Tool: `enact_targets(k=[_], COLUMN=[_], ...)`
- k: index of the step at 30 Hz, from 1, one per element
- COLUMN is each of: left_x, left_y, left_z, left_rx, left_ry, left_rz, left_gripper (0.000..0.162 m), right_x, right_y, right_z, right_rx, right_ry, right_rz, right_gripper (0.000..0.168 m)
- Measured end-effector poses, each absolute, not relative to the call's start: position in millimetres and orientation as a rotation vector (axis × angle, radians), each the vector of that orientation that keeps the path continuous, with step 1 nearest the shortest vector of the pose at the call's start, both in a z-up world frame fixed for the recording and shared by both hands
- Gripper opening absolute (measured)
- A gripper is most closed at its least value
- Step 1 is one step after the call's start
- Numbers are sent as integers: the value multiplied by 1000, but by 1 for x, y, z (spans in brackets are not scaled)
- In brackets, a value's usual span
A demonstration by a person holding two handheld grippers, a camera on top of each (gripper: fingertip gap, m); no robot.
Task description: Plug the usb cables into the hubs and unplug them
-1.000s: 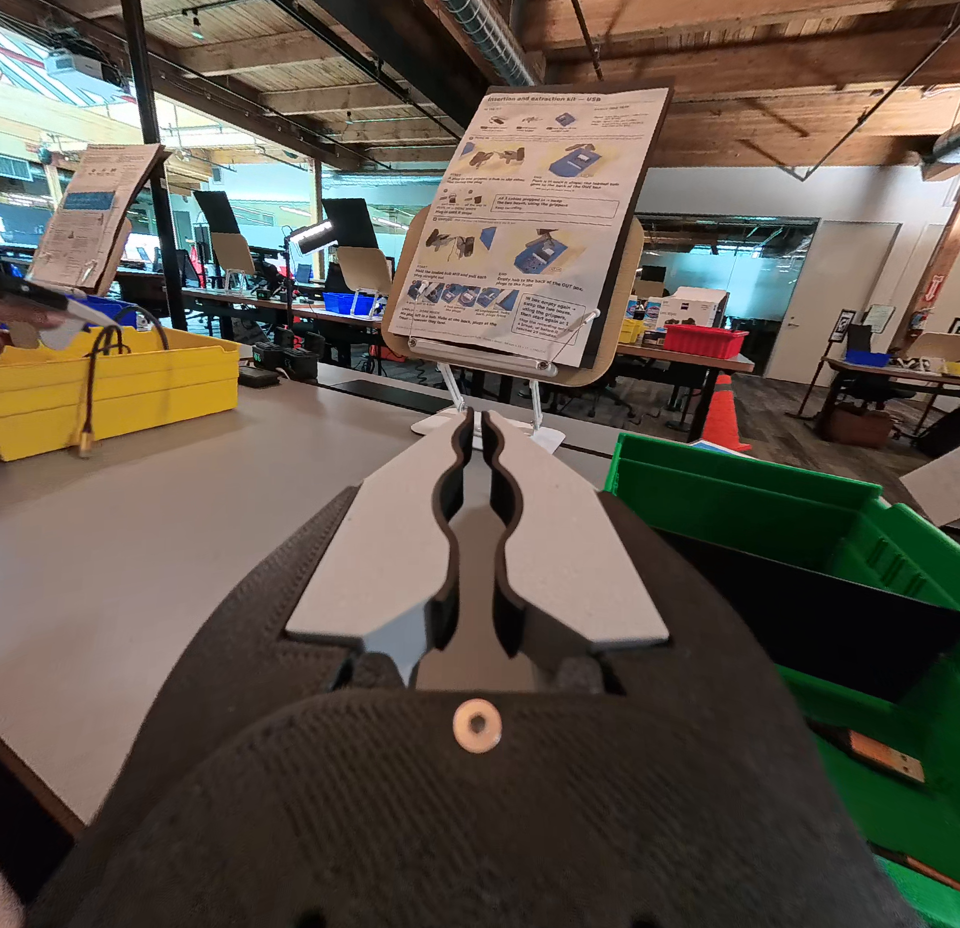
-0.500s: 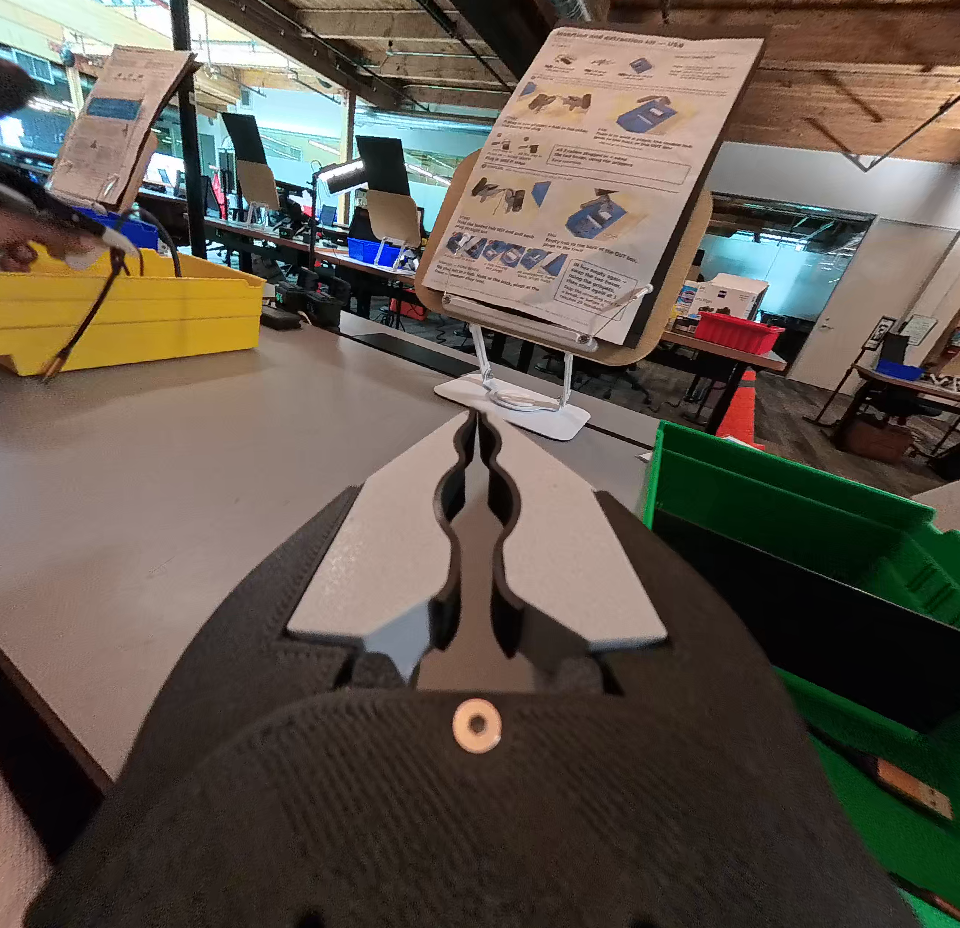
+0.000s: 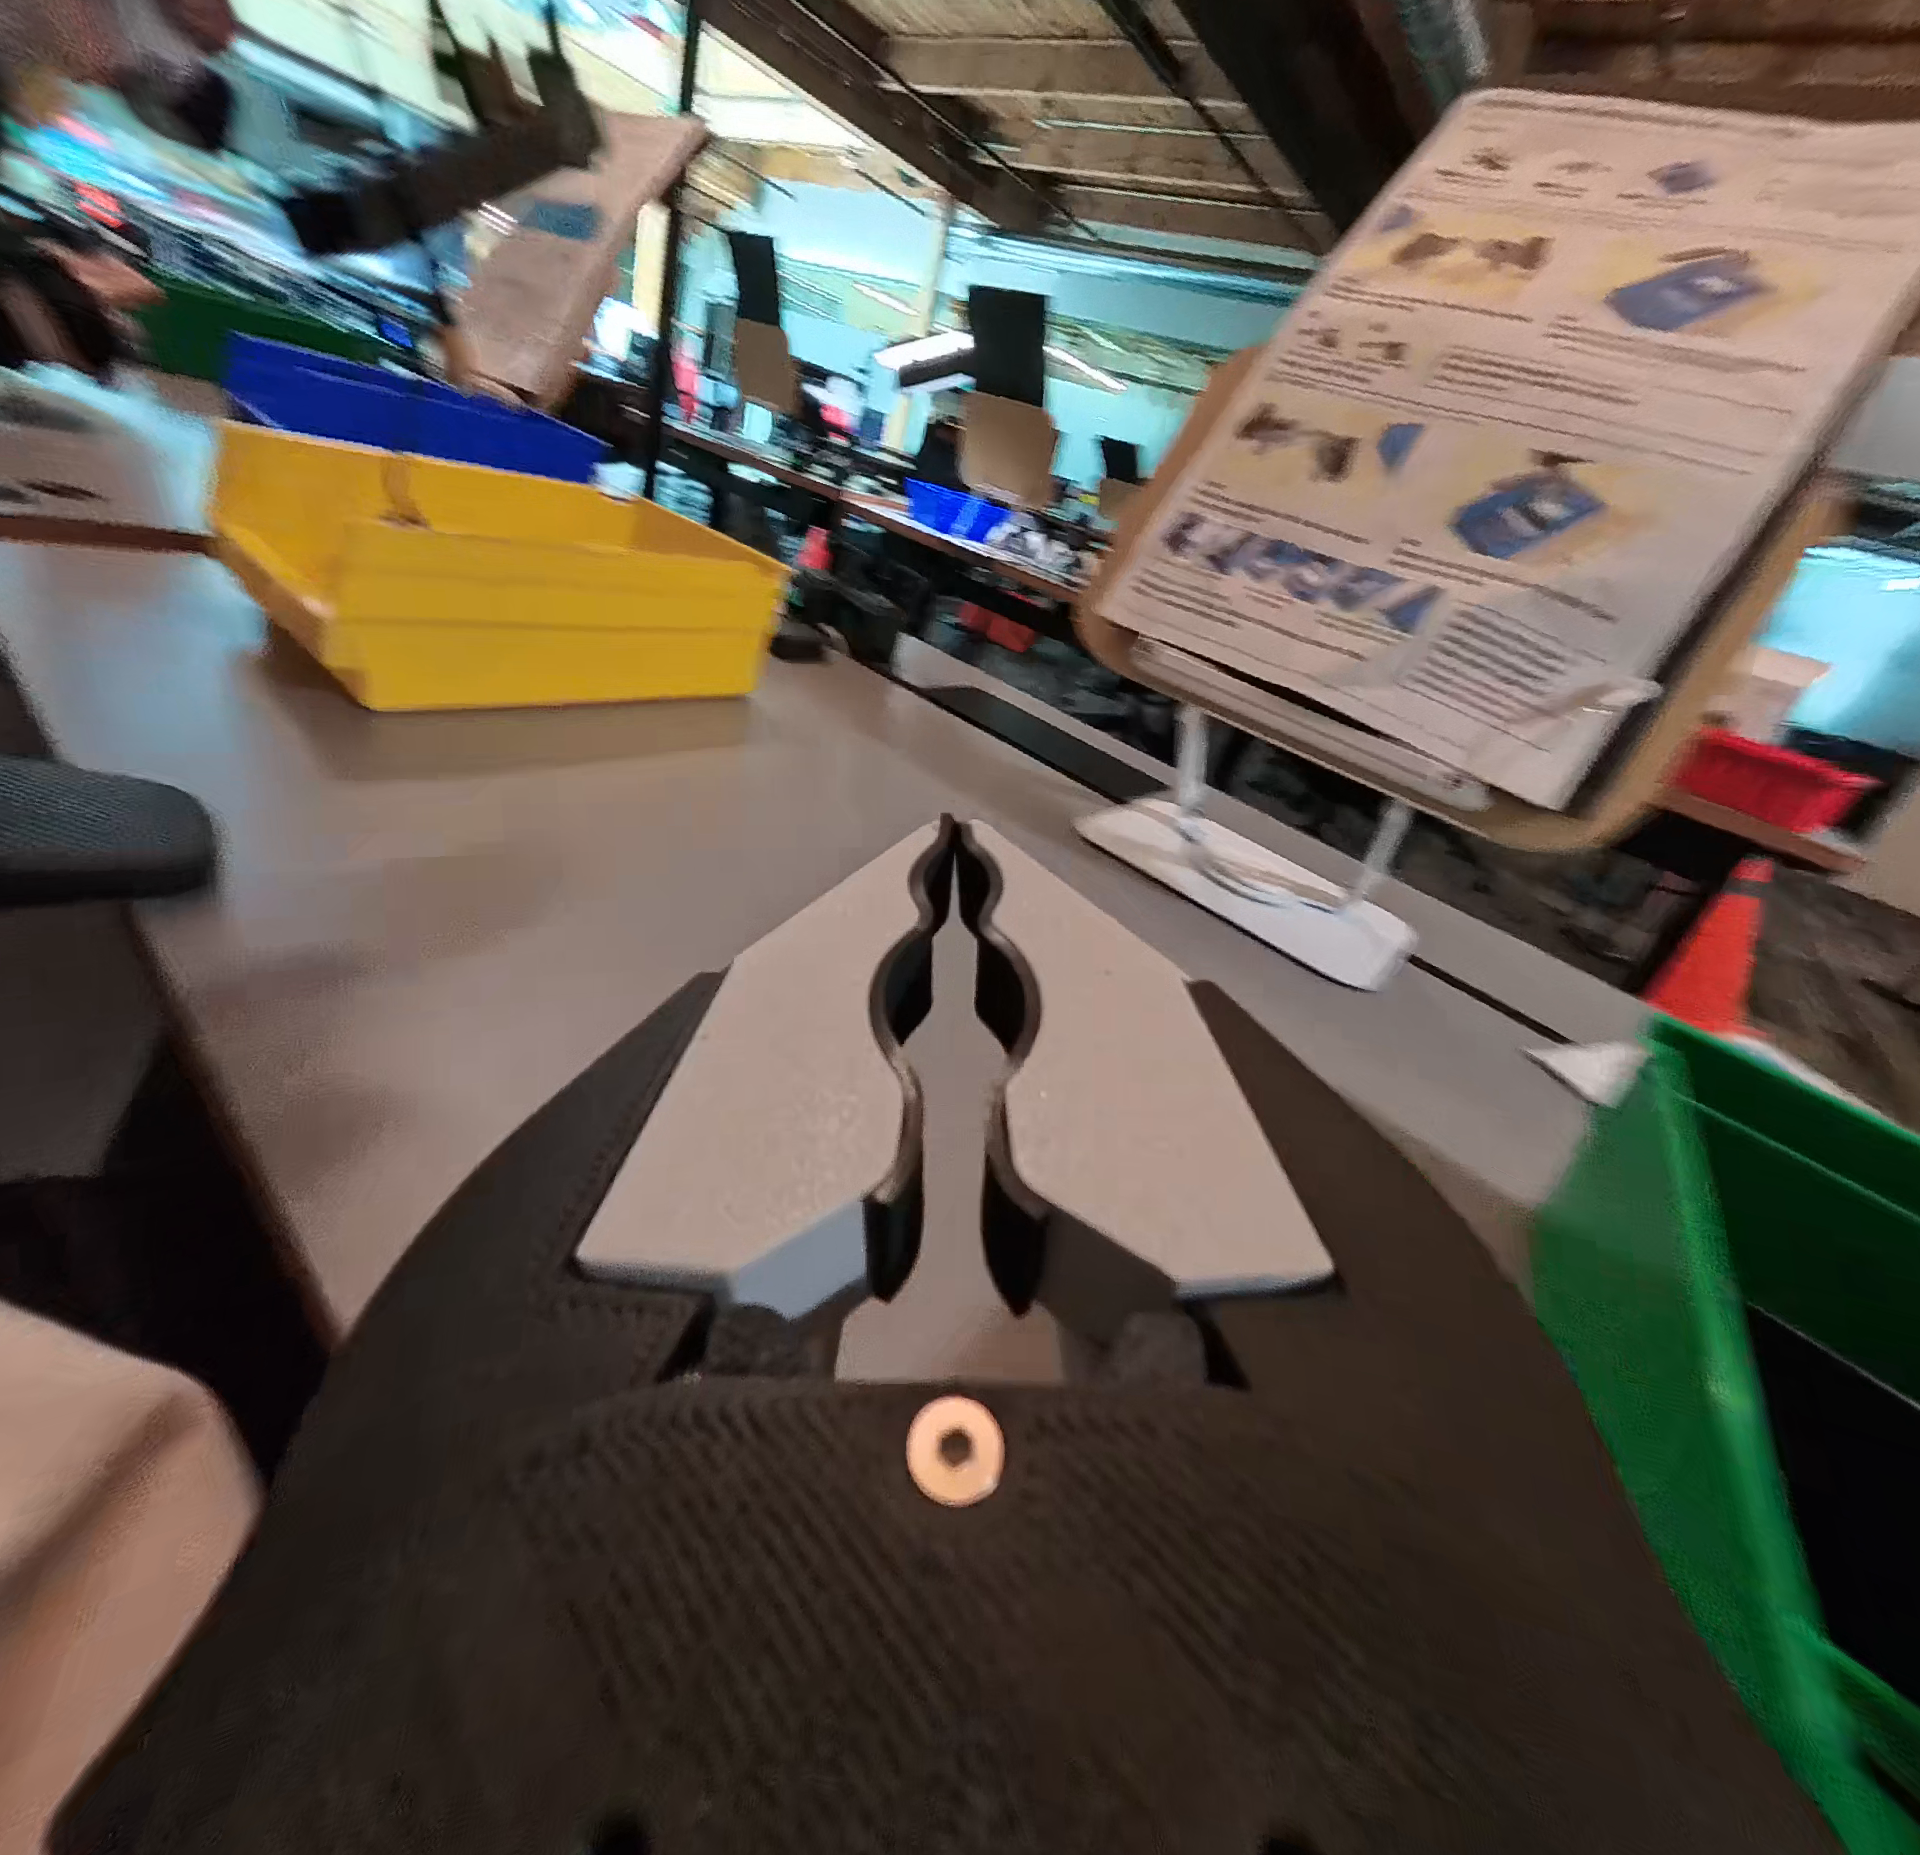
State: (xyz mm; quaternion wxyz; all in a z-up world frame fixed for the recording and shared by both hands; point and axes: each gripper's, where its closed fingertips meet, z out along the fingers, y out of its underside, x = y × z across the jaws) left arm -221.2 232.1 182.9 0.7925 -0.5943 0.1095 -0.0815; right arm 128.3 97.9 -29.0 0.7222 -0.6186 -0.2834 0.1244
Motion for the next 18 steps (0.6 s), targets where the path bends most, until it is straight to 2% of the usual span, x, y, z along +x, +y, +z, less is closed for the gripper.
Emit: enact_targets(k=[5,7,10,15,17,18], left_x=[-127,-92,-38,36,62,73], left_y=[194,178,156,140,138,140], left_z=[203,204,197,158,135,122], left_rx=[-1177,-1143,-1122,-1163,-1196,-1216], left_ry=[421,486,591,770,836,867], left_rz=[-436,-518,-632,-692,-707,-687], left_gripper=[0,0,0,0,0,0], right_x=[51,30,11,19,22,24], right_y=[103,107,116,132,133,135], right_z=[-7,7,31,50,36,26], right_rx=[-1353,-1351,-1352,-1390,-1447,-1488], right_ry=[-640,-624,-536,-275,-280,-292], right_rz=[677,814,1018,1557,1640,1623], right_gripper=[0,5,23,71,78,77])
